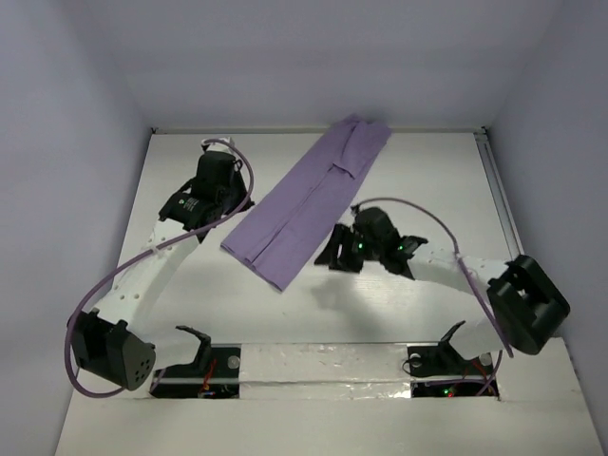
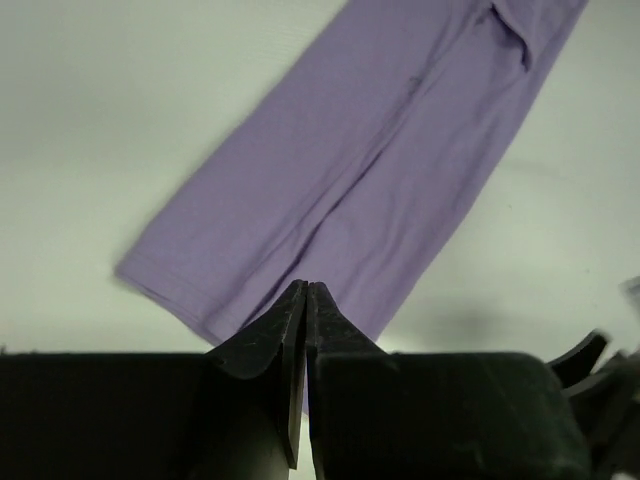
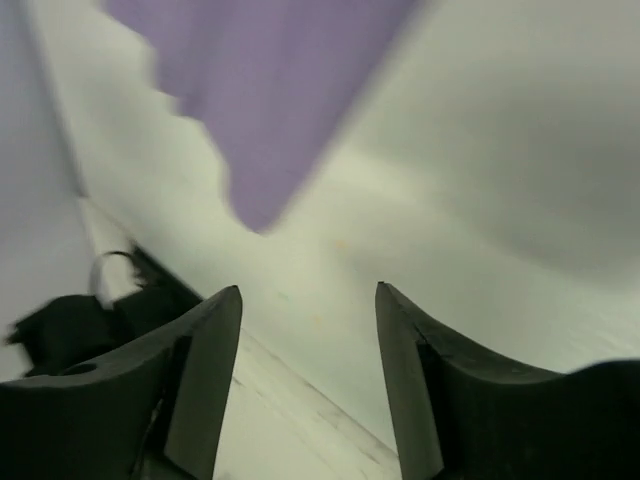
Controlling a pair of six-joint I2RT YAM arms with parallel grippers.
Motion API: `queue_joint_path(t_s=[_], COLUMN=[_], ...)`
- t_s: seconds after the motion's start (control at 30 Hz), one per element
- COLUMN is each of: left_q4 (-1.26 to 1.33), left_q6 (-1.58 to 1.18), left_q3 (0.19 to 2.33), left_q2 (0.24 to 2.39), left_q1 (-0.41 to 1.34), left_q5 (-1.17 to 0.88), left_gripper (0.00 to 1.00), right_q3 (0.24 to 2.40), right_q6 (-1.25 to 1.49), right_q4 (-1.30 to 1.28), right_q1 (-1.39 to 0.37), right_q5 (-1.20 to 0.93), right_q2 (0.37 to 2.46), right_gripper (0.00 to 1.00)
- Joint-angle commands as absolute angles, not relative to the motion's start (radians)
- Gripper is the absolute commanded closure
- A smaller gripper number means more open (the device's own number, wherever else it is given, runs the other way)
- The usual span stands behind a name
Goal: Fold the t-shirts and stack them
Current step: Rotate the tshirt 90 degrees
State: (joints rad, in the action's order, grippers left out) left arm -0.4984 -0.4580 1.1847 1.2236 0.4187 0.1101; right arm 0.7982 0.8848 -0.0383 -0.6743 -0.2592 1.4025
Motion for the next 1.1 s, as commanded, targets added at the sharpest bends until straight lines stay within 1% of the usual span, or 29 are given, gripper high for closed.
queue_joint_path(t_s=[0.0, 0.13, 0.17, 0.23, 0.27, 0.3, 0.33, 0.37, 0.4, 0.43, 0.47, 0.5, 0.57, 0.6, 0.63, 0.7, 0.73, 0.77, 0.83, 0.87, 0.9, 0.93, 0.97, 1.0, 1.03, 1.07], left_q4=[-0.485, -0.482, -0.474, -0.469, -0.468, -0.460, -0.459, -0.463, -0.466, -0.471, -0.474, -0.480, -0.479, -0.476, -0.472, -0.454, -0.442, -0.433, -0.419, -0.420, -0.419, -0.419, -0.416, -0.414, -0.414, -0.411], left_q6=[-0.427, -0.405, -0.399, -0.396, -0.396, -0.397, -0.397, -0.396, -0.396, -0.396, -0.396, -0.397, -0.397, -0.397, -0.397, -0.402, -0.405, -0.410, -0.413, -0.411, -0.414, -0.423, -0.431, -0.443, -0.455, -0.478], left_q3=[1.178, 1.143, 1.120, 1.098, 1.088, 1.065, 1.054, 1.040, 1.032, 1.026, 1.019, 1.005, 0.989, 0.974, 0.968, 0.941, 0.928, 0.914, 0.881, 0.871, 0.841, 0.841, 0.830, 0.809, 0.796, 0.784], left_q2=[1.201, 1.181, 1.175, 1.157, 1.151, 1.140, 1.122, 1.115, 1.109, 1.098, 1.094, 1.089, 1.078, 1.081, 1.092, 1.109, 1.126, 1.134, 1.160, 1.169, 1.186, 1.196, 1.207, 1.221, 1.245, 1.256], left_q1=[0.355, 0.292, 0.278, 0.267, 0.267, 0.267, 0.267, 0.267, 0.267, 0.267, 0.267, 0.258, 0.258, 0.258, 0.258, 0.258, 0.258, 0.258, 0.281, 0.316, 0.366, 0.367, 0.436, 0.474, 0.512, 0.543], left_q5=[0.063, 0.026, 0.009, 0.002, -0.038, -0.046, -0.051, -0.052, -0.054, -0.057, -0.061, -0.067, -0.093, -0.104, -0.118, -0.182, -0.210, -0.251, -0.264, -0.259, -0.259, -0.259, -0.261, -0.258, -0.253, -0.255], left_gripper=[1.00, 1.00, 1.00, 0.99, 0.97, 0.90, 0.87, 0.84, 0.83, 0.81, 0.80, 0.75, 0.68, 0.62, 0.60, 0.54, 0.52, 0.51, 0.50, 0.50, 0.50, 0.50, 0.49, 0.49, 0.49, 0.49], right_q3=[0.692, 0.732, 0.758, 0.785, 0.817, 0.831, 0.844, 0.853, 0.868, 0.867, 0.858, 0.806, 0.737, 0.654, 0.611, 0.520, 0.435, 0.395, 0.330, 0.283, 0.258, 0.258, 0.247, 0.245, 0.248, 0.259], right_q6=[1.080, 1.126, 1.153, 1.187, 1.219, 1.233, 1.247, 1.274, 1.288, 1.302, 1.328, 1.334, 1.327, 1.316, 1.304, 1.284, 1.284, 1.290, 1.296, 1.304, 1.311, 1.312, 1.318, 1.318, 1.325, 1.347], right_q4=[0.109, 0.158, 0.196, 0.234, 0.261, 0.279, 0.300, 0.323, 0.330, 0.336, 0.337, 0.344, 0.304, 0.273, 0.237, 0.106, 0.063, -0.043, -0.139, -0.246, -0.379, -0.380, -0.499, -0.550, -0.601, -0.708], right_q1=[-0.724, -0.798, -0.816, -0.830, -0.830, -0.841, -0.841, -0.841, -0.841, -0.841, -0.841, -0.841, -0.841, -0.841, -0.841, -0.841, -0.841, -0.841, -0.841, -0.841, -0.841, -0.841, -0.841, -0.841, -0.841, -0.841], right_q5=[-0.152, -0.115, -0.117, -0.118, -0.120, -0.124, -0.135, -0.135, -0.138, -0.150, -0.143, -0.131, -0.104, -0.089, -0.056, -0.041, -0.043, -0.049, -0.074, -0.095, -0.092, -0.092, -0.081, -0.080, -0.075, -0.057], right_q2=[1.451, 1.593, 1.667, 1.741, 1.778, 1.846, 1.880, 1.908, 1.958, 1.971, 1.971, 1.956, 1.855, 1.806, 1.689, 1.558, 1.489, 1.348, 1.208, 1.139, 0.930, 0.928, 0.861, 0.736, 0.682, 0.634], right_gripper=[0.37, 0.36, 0.37, 0.40, 0.41, 0.45, 0.47, 0.52, 0.79, 0.89, 0.93, 1.00, 1.00, 1.00, 1.00, 1.00, 1.00, 1.00, 1.00, 1.00, 1.00, 1.00, 0.98, 0.90, 0.89, 0.88])
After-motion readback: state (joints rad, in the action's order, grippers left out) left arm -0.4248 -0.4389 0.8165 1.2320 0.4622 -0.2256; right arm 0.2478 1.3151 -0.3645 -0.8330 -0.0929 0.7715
